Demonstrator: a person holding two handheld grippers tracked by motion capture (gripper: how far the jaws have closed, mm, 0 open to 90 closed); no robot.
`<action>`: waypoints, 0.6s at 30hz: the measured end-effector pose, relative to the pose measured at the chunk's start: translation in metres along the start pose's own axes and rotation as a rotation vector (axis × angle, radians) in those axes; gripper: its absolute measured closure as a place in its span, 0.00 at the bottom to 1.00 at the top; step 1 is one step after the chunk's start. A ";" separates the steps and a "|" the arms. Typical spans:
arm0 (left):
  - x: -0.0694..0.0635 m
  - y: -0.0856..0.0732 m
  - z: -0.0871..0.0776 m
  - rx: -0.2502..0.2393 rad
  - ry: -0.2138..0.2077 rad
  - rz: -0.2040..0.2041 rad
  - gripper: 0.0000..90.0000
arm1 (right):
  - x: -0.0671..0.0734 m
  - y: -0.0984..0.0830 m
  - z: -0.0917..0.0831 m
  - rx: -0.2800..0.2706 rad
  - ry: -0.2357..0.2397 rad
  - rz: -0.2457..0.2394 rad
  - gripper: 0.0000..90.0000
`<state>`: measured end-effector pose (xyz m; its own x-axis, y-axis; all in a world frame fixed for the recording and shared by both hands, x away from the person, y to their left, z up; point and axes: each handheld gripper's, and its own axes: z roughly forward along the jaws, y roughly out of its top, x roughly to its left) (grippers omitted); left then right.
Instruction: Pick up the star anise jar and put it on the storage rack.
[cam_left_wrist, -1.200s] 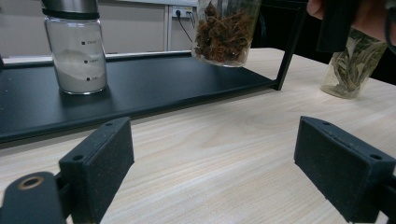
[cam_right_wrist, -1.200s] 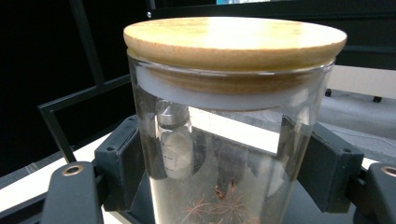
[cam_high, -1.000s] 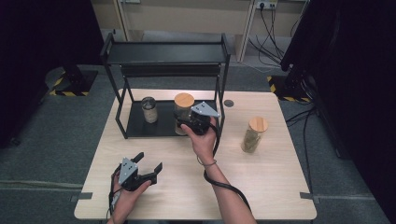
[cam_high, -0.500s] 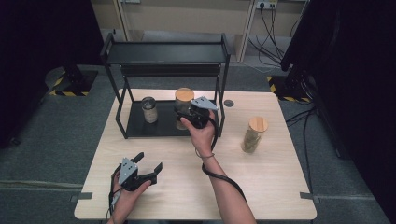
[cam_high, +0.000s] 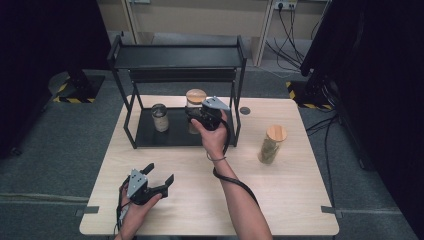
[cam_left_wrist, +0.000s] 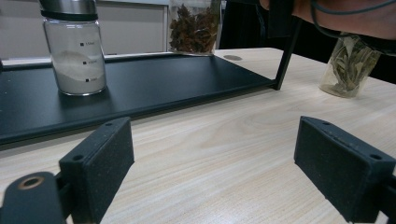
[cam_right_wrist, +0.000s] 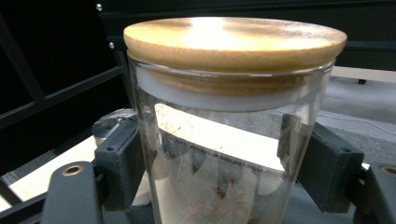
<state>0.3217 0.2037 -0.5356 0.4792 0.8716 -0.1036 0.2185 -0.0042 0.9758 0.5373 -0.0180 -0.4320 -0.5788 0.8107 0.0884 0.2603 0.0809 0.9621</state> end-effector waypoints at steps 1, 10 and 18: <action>0.000 0.000 0.000 0.000 0.000 0.000 0.13 | -0.001 0.000 0.002 0.003 -0.003 0.006 0.28; 0.000 0.000 0.000 -0.004 -0.001 -0.001 0.13 | -0.006 0.002 0.010 0.015 -0.018 0.002 0.28; 0.000 0.000 0.000 -0.003 -0.002 0.004 0.13 | -0.006 0.005 0.019 0.029 -0.023 -0.004 0.28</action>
<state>0.3213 0.2037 -0.5356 0.4815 0.8707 -0.1003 0.2142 -0.0059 0.9768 0.5566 -0.0112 -0.4331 -0.5621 0.8233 0.0783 0.2806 0.1008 0.9545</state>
